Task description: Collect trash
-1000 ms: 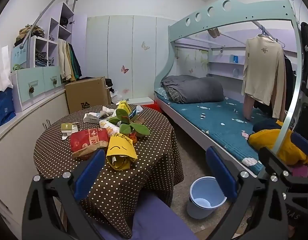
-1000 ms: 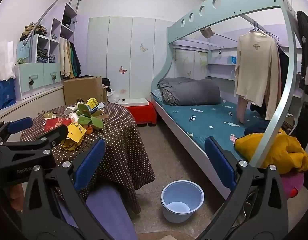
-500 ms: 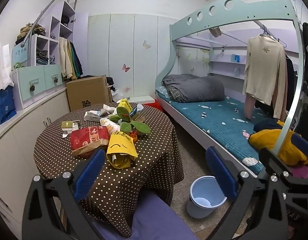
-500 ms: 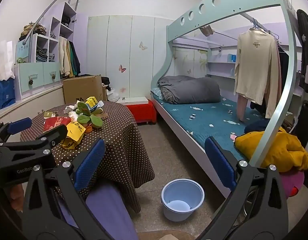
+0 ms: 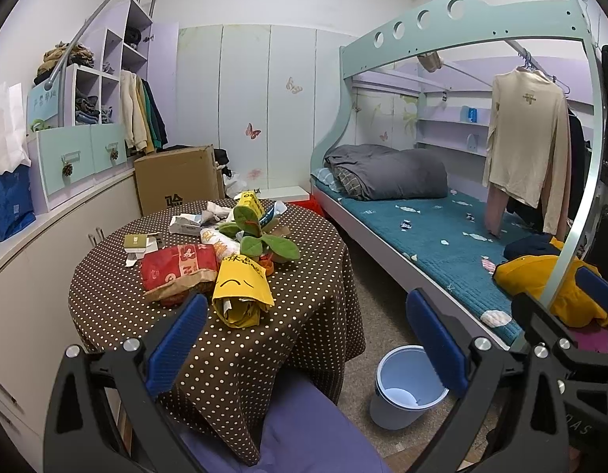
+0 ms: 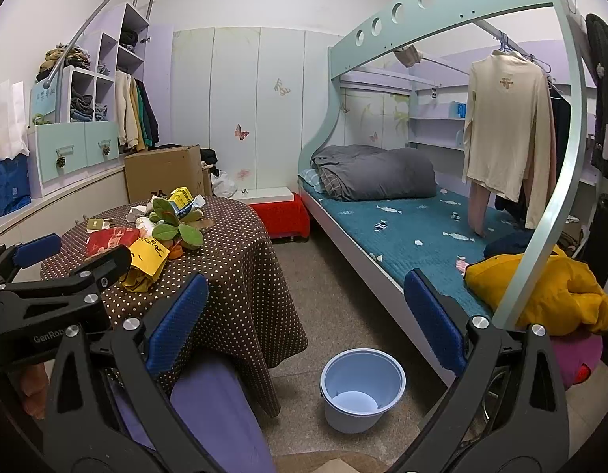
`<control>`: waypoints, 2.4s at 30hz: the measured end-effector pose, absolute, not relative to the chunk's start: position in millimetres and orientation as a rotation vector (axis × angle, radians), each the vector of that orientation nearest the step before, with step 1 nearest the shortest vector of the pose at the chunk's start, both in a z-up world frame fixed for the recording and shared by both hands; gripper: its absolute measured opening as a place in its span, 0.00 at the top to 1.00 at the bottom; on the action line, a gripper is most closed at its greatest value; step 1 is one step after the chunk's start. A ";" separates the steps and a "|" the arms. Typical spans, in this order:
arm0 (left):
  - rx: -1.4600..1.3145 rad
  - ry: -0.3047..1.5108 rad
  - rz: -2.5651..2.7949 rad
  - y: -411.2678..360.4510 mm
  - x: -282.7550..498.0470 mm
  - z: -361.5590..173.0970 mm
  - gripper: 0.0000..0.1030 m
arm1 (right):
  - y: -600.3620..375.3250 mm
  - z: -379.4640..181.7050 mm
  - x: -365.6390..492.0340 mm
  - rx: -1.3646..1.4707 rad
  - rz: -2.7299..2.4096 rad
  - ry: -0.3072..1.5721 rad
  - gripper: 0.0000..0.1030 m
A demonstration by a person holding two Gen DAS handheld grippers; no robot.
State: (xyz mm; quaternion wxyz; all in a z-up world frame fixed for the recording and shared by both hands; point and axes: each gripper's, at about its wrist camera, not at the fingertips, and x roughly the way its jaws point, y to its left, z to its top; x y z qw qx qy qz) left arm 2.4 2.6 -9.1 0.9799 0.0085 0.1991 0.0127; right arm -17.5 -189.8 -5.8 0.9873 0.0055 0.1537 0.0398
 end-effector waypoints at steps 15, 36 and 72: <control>0.016 0.402 0.030 2.3 3.3 -9.4 0.04 | -188.9 -6.7 -18.1 0.007 0.091 0.310 0.05; 0.009 0.412 0.032 2.4 3.0 -11.1 0.04 | -185.0 -8.9 -18.6 0.012 0.095 0.319 0.05; -0.015 0.443 0.057 14.9 20.3 -8.5 0.04 | -172.7 -5.9 1.2 0.017 0.110 0.362 0.05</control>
